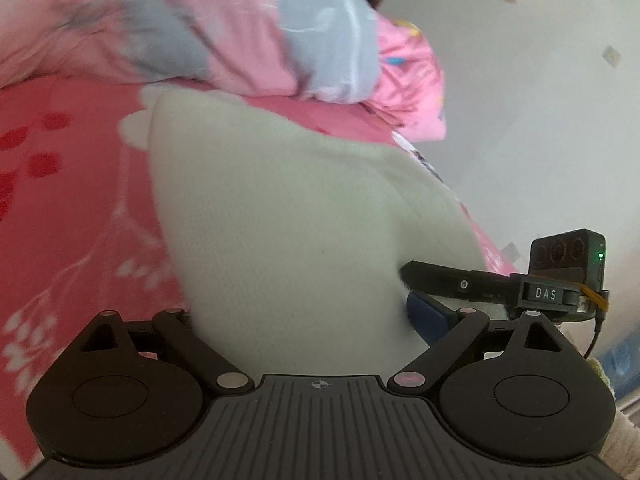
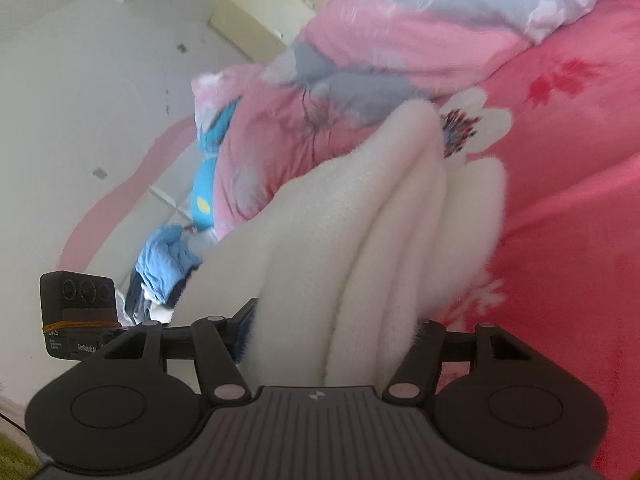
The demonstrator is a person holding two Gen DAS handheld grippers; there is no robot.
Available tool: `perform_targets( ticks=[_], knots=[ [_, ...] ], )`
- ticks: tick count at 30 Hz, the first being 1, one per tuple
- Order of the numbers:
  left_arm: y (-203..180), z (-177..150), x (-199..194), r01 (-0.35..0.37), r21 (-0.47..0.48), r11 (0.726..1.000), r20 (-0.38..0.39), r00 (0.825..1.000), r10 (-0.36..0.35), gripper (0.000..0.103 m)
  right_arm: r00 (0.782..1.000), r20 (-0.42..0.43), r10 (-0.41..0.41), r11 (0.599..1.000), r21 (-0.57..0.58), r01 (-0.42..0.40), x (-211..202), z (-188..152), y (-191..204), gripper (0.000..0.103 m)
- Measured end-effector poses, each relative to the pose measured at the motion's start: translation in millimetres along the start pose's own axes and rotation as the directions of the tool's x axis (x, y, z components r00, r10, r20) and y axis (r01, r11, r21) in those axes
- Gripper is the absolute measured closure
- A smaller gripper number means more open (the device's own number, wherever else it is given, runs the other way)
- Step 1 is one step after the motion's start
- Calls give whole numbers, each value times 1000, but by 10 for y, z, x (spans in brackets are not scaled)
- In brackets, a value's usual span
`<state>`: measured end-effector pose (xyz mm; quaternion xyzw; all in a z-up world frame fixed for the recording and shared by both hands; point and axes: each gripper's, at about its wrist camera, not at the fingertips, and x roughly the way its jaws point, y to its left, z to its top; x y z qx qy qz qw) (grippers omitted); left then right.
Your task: Fold clothes
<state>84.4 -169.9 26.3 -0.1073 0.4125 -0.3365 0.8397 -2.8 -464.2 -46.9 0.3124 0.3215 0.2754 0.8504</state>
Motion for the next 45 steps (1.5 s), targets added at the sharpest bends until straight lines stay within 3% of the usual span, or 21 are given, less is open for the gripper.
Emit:
perform_targets(
  ticks=[3, 10, 18, 25, 30, 35, 38, 39, 41, 44, 45],
  knots=[
    [-262, 131, 259, 31, 51, 998, -20, 999, -30, 10, 999, 45, -15, 1000, 3, 15, -304, 55, -125, 38],
    [-533, 525, 1259, 165, 87, 982, -73, 985, -159, 10, 980, 136, -148, 989, 6, 149, -1173, 438, -572, 38],
    [-929, 1081, 2658, 302, 38, 953, -110, 949, -296, 11, 918, 163, -361, 931, 2, 365, -1865, 1295, -1341, 38],
    [-1086, 1397, 3611, 331, -31, 943, -101, 938, -333, 13, 871, 116, -477, 868, -93, 488, -1975, 2041, -2073, 38],
    [-1034, 1499, 3975, 318, -49, 947, -82, 943, -321, 13, 860, 71, -505, 844, -167, 509, -1892, 2426, -2502, 38],
    [-930, 1445, 4359, 309, -109, 945, -124, 939, -321, 14, 854, 10, -520, 834, -210, 510, -1721, 2604, -2933, 35],
    [-873, 1416, 4450, 334, -135, 933, -118, 929, -350, 13, 830, -28, -557, 822, -157, 547, -1632, 2585, -3250, 20],
    [-854, 1419, 4446, 344, -149, 927, -120, 924, -362, 11, 838, -20, -546, 835, -100, 542, -1670, 2557, -3349, 13],
    [-797, 1442, 4417, 360, -188, 914, -119, 915, -385, 8, 842, 13, -540, 841, -39, 540, -1781, 2483, -3400, 13],
    [-695, 1450, 4321, 374, -240, 896, -108, 907, -407, 7, 817, 77, -572, 819, -6, 574, -1977, 2370, -3311, 12],
    [-666, 1439, 4271, 373, -246, 895, -107, 907, -408, 7, 798, 102, -594, 803, 13, 596, -2056, 2338, -3269, 12]
  ],
)
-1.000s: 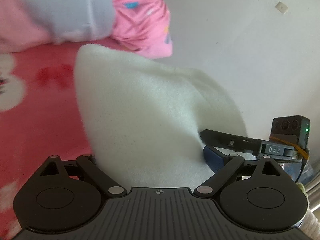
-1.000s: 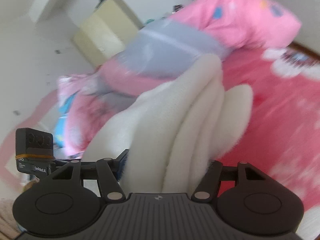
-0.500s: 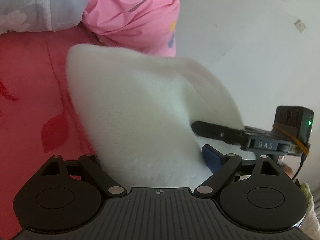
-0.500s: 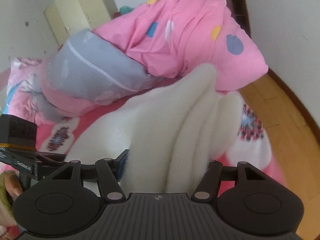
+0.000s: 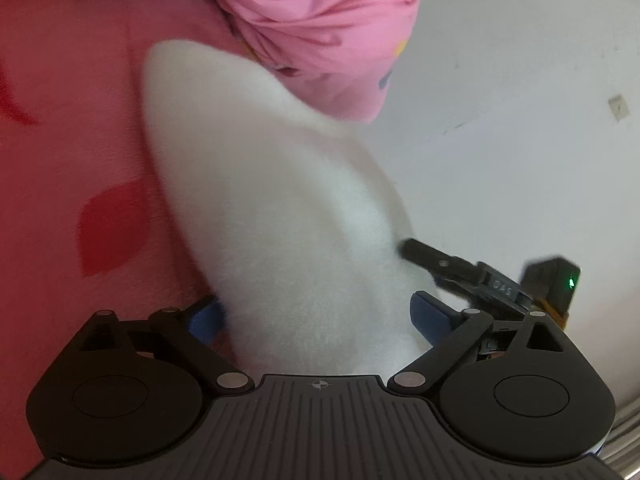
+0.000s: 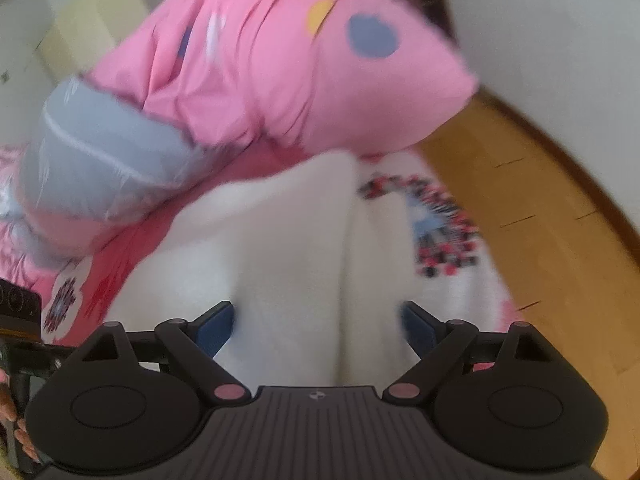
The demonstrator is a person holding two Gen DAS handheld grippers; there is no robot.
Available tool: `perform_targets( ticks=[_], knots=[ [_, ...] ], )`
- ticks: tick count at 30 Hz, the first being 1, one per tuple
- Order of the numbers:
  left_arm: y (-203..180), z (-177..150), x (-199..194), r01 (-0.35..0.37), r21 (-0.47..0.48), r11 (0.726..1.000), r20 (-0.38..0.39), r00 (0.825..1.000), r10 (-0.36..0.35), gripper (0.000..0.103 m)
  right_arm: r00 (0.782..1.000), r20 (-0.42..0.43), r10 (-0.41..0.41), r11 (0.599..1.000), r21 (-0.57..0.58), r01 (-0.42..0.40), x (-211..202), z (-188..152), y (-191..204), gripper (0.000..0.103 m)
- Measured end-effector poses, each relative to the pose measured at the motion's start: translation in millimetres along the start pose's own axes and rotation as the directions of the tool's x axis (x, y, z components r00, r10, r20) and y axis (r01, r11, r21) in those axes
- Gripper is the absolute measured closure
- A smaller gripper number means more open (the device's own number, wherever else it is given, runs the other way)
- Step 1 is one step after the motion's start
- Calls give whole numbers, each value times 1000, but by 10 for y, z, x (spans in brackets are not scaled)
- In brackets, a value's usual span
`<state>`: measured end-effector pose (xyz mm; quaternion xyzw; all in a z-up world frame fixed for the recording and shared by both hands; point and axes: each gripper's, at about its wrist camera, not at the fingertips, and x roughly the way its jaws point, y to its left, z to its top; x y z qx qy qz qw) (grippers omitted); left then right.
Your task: Fold clothes
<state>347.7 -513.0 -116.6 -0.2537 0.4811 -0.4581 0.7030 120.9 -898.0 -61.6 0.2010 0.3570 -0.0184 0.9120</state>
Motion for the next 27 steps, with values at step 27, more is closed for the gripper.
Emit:
perform_targets(
  ticks=[27],
  knots=[
    [-988, -1290, -1565, -159, 446, 881, -13, 983, 184, 2, 951, 262, -162, 968, 230, 101, -2257, -1595, 1819, 13]
  ],
)
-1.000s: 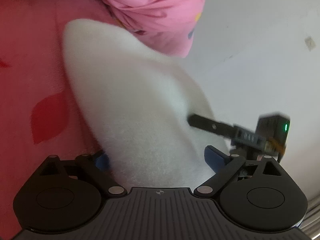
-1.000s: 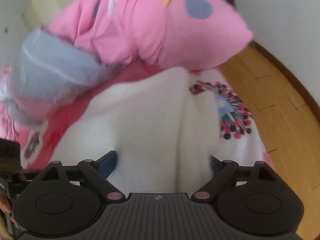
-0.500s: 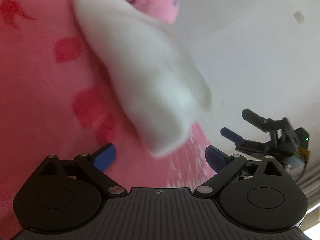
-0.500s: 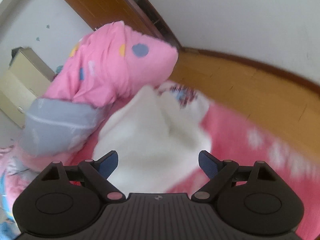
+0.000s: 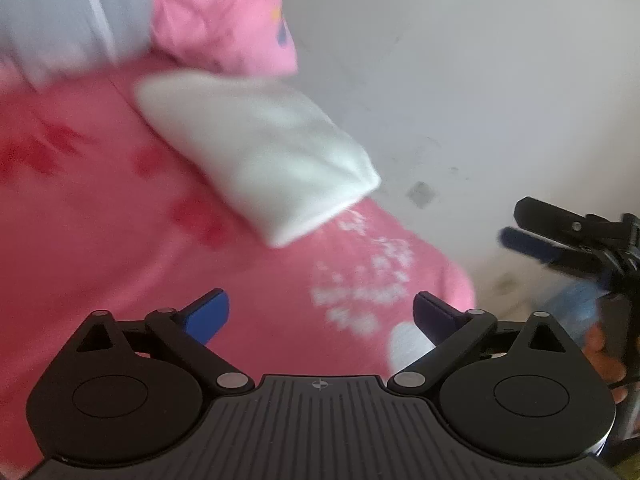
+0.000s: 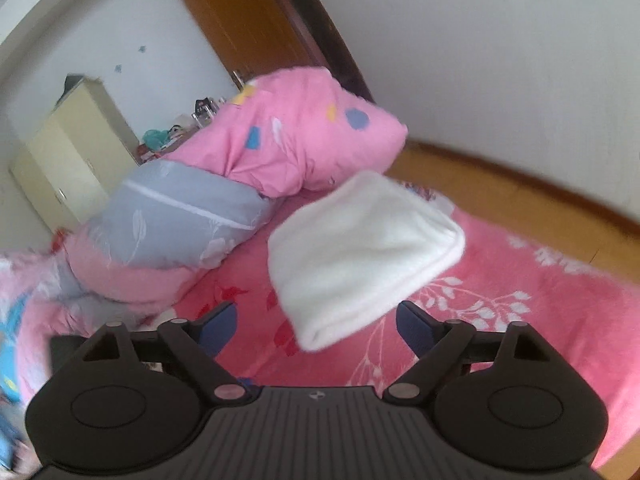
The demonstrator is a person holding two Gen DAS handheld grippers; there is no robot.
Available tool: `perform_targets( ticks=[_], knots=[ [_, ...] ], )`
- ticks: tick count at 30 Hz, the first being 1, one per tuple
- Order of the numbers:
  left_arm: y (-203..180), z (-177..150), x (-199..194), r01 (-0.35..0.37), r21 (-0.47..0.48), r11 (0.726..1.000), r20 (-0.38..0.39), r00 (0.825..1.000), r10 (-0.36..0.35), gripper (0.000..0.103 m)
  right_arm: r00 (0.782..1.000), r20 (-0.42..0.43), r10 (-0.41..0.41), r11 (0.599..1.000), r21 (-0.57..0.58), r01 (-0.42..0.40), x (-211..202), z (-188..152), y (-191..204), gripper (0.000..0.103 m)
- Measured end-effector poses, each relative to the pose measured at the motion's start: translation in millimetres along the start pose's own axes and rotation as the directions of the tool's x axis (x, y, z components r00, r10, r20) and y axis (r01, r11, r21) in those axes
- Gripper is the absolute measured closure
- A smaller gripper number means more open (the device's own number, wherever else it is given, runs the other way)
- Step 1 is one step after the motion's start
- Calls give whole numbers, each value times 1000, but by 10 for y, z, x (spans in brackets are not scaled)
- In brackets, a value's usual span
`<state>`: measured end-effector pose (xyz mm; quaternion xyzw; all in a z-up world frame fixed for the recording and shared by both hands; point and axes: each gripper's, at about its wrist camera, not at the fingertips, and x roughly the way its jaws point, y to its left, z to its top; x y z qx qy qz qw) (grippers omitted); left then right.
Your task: Fold clothes
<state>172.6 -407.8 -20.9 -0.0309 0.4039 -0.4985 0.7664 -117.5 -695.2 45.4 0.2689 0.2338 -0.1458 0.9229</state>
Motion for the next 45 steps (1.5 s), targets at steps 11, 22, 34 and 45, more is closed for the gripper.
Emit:
perform_targets(
  ticks=[11, 22, 34, 45],
  knots=[
    [-223, -476, -1163, -323, 120, 939, 167, 939, 301, 0, 965, 130, -227, 955, -163, 247, -548, -1029, 1087, 0],
    [-409, -770, -1763, -444, 134, 886, 250, 880, 404, 0, 890, 301, -343, 899, -167, 404, -1092, -1467, 1868, 0],
    [-538, -845, -1954, -525, 183, 831, 341, 827, 448, 0, 892, 300, -339, 902, -166, 398, -1173, -1487, 2193, 0],
    [-586, -835, -1933, -533, 166, 830, 340, 820, 460, 0, 893, 276, -356, 889, -195, 415, -1095, -1522, 2309, 0]
  ],
)
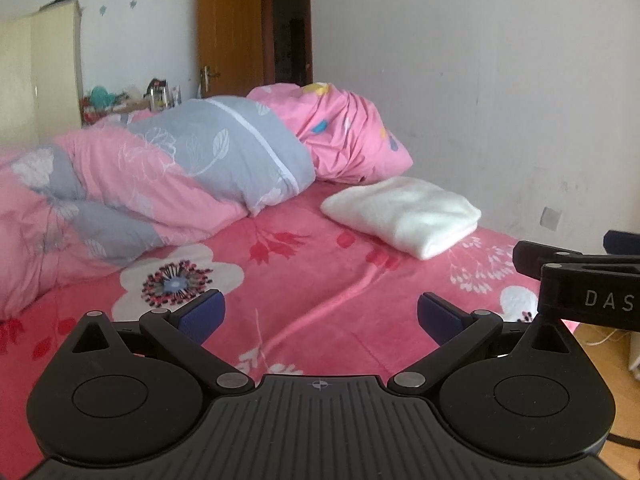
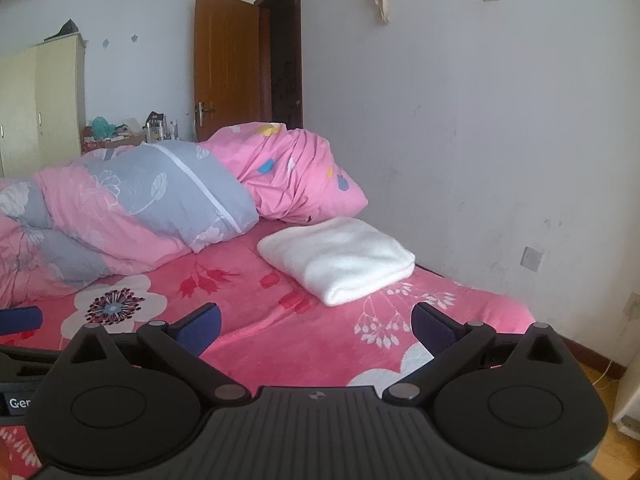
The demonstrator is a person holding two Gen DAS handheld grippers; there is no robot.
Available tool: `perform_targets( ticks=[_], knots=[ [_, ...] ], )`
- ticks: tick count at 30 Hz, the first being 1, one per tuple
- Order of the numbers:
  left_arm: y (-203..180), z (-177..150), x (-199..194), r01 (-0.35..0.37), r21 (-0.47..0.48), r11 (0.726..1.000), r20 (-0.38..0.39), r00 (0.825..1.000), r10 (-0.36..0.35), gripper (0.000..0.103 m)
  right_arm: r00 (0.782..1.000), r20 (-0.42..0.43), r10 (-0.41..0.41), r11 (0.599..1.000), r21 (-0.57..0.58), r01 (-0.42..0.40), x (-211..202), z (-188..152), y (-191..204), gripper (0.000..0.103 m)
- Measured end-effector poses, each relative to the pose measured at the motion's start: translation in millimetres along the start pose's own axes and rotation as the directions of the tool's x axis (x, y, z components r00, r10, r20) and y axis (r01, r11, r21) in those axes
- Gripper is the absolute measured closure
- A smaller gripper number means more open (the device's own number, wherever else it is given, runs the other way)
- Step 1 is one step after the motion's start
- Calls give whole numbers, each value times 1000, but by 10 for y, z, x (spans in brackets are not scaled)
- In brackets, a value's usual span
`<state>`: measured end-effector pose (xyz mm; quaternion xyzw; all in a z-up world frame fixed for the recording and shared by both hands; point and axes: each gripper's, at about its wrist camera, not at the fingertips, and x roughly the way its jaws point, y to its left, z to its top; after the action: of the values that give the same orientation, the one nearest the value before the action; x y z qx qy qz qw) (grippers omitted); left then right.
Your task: Fold clothes
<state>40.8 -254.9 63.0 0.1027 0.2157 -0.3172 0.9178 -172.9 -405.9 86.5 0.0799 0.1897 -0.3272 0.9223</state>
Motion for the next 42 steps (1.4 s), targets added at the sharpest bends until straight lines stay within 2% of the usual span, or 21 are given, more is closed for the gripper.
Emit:
perform_targets(
  ticks=[3, 12, 19, 31, 42],
  knots=[
    [-29, 7, -14, -5, 20, 1000, 5, 1000, 5, 0, 1000, -3, -9, 1000, -4, 9, -4, -5, -7, 0],
    [28, 14, 4, -39, -8, 999, -14, 999, 39, 0, 999, -22, -42, 999, 34, 43, 25, -32, -125, 0],
    [72, 24, -7, -76, 7, 997, -14, 997, 76, 0, 999, -12, -41, 999, 17, 41, 62, -55, -112, 0],
    [171, 36, 3, -72, -12, 997, -21, 997, 72, 0, 1000, -26, -2, 1000, 6, 3, 168, -72, 10, 0],
    [265, 2, 13, -59, -61, 996, -48, 997, 56, 0, 998, -55, -16, 1000, 7, 17, 183, -66, 65, 0]
  ],
)
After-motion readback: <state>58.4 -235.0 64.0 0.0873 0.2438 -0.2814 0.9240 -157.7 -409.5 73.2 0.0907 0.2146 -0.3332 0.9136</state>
